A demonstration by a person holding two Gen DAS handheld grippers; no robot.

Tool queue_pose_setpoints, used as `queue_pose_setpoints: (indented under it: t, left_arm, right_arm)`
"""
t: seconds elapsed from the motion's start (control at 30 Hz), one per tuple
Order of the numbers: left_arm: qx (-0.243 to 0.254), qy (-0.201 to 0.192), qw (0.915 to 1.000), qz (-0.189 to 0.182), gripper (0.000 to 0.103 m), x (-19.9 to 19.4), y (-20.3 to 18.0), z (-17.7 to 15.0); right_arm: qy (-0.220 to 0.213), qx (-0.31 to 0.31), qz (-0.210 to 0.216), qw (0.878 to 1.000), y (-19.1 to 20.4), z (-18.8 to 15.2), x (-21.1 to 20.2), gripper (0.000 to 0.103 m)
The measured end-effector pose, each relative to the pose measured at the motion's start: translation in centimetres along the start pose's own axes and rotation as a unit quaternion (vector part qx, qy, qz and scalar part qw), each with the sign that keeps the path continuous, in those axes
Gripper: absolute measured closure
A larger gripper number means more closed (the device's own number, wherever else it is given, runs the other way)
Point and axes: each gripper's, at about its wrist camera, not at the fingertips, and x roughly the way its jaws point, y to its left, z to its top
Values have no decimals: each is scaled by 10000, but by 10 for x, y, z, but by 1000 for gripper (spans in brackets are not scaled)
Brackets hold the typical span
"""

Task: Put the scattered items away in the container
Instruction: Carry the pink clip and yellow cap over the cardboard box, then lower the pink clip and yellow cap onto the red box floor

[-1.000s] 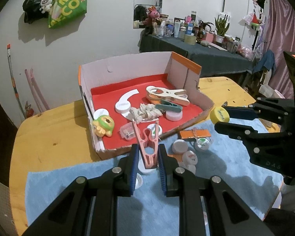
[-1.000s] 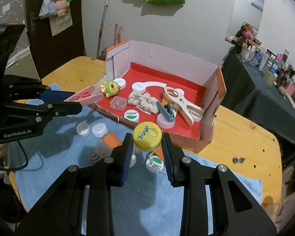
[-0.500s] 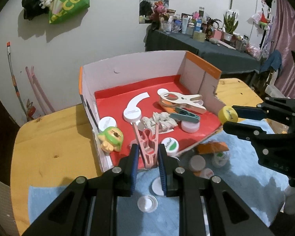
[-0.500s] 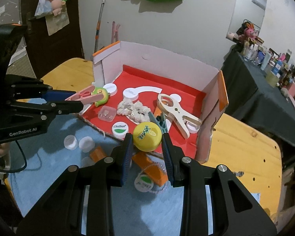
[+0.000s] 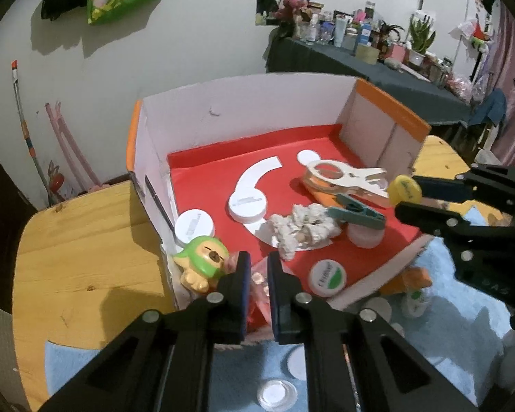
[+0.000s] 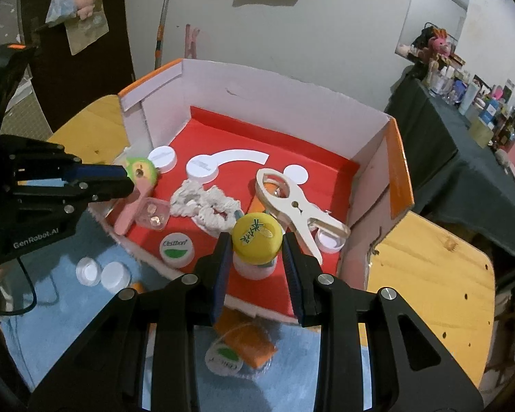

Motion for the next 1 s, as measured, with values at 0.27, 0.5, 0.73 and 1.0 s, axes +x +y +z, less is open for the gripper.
queue_pose_setpoints:
  t: [0.27,0.5,0.73,1.0]
  left_arm:
    - [-131,214,9997,-13,92,18,10,-4]
    - [-122,257,9996,37,92,23,10,-2]
    - [-38,284,9995,128,92,28,6,-3]
    - [-13,279,9995,161,92,29,5,-5]
  right_arm:
    - [40,5,84,10000,1,2,8,75]
    - [173,47,61,9998,-4,5,20,75]
    - [344,130,-15,9993,-12,9,36,75]
    - [558,175,-25,9983,-17,10,53,75]
